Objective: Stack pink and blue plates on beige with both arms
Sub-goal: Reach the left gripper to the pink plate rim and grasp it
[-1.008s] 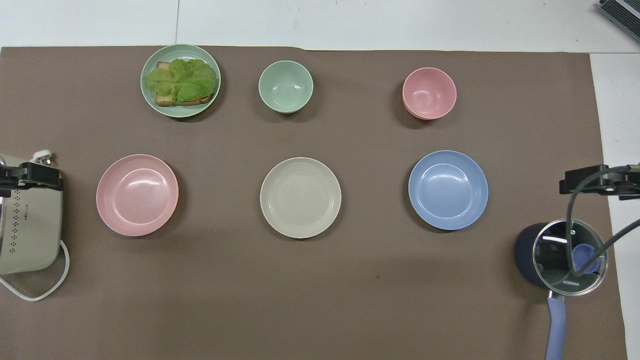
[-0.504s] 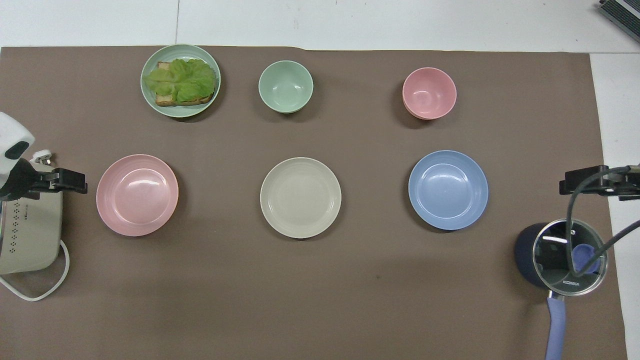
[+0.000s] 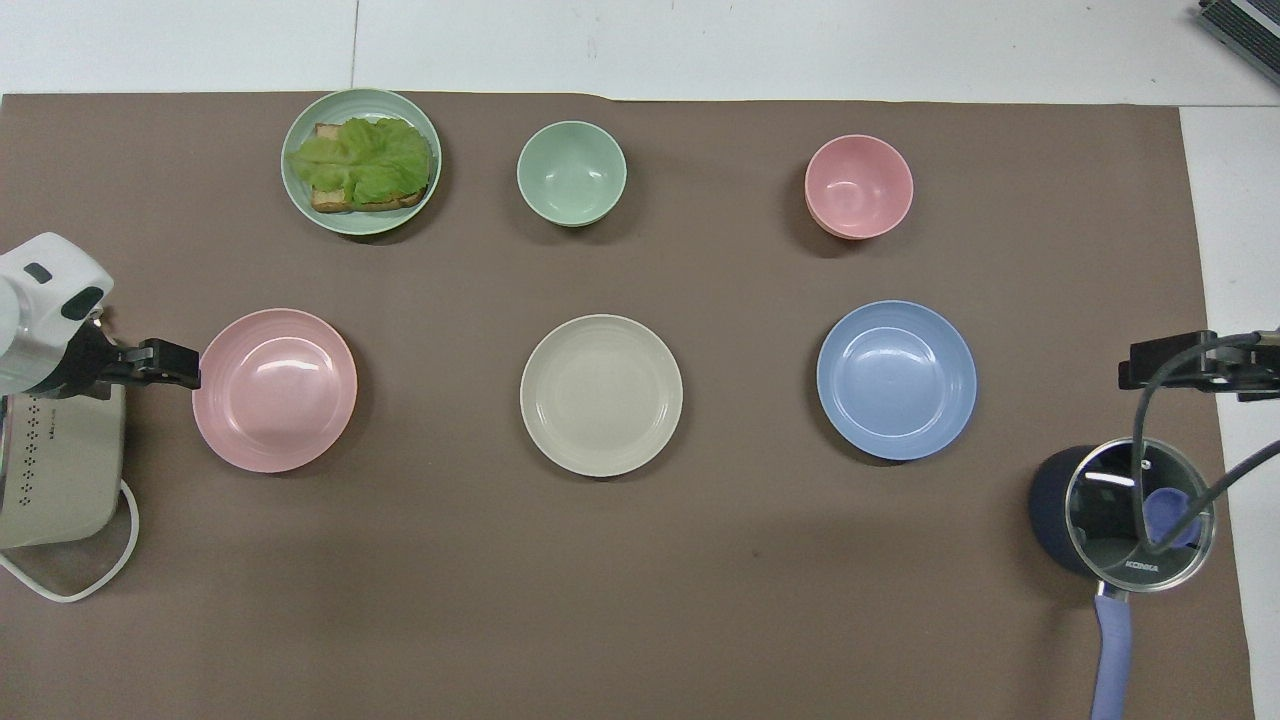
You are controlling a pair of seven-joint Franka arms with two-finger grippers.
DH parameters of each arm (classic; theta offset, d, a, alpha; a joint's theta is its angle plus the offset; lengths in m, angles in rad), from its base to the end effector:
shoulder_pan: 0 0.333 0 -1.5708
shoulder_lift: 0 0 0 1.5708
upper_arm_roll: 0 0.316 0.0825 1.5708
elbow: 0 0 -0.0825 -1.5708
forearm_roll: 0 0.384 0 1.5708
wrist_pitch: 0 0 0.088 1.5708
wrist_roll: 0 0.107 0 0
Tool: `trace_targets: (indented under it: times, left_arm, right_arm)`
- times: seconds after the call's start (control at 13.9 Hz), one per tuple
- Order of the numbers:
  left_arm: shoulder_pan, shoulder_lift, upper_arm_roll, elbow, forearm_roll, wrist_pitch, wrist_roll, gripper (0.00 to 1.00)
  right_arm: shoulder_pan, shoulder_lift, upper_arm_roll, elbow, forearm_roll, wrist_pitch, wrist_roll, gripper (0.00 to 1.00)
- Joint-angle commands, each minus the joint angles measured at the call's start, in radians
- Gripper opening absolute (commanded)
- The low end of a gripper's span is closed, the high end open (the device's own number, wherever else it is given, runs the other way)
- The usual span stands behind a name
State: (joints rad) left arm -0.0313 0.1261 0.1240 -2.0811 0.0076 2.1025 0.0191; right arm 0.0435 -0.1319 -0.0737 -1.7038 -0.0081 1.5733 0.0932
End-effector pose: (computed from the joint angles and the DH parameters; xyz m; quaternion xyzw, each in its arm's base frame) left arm 0.5534 0.0509 0.3592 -0.9980 -0.0346 0.0524 0.0081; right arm 0.5122 -0.0189 0.6321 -0.9981 0.0613 -0.0005 0.0008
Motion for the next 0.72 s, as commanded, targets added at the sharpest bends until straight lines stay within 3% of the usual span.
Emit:
trace_targets:
  times: [0.0, 0.43, 0.5, 0.58, 0.65]
  left_arm:
    - [0.022, 0.018, -0.003, -0.043, -0.009, 0.091, 0.005, 1.0]
    - [0.022, 0.037, -0.001, -0.071, -0.009, 0.106, -0.005, 0.97]
    - [0.022, 0.038, -0.001, -0.071, -0.009, 0.106, -0.005, 0.72]
    - [0.021, 0.038, -0.001, -0.071, -0.009, 0.106, -0.005, 0.54]
    - [0.022, 0.038, -0.001, -0.071, -0.009, 0.106, -0.005, 0.42]
  right_arm:
    - [-0.013, -0.026, 0.008, -0.028, -0.018, 0.004, -0.017, 1.0]
    - [-0.013, -0.026, 0.008, -0.028, -0.018, 0.004, -0.017, 1.0]
    - [-0.013, -0.026, 0.008, -0.028, -0.018, 0.004, -0.017, 1.0]
    - [-0.013, -0.026, 0.008, -0.028, -0.018, 0.004, -0.017, 1.0]
    - [-0.013, -0.026, 0.008, -0.028, -0.018, 0.004, -0.017, 1.0]
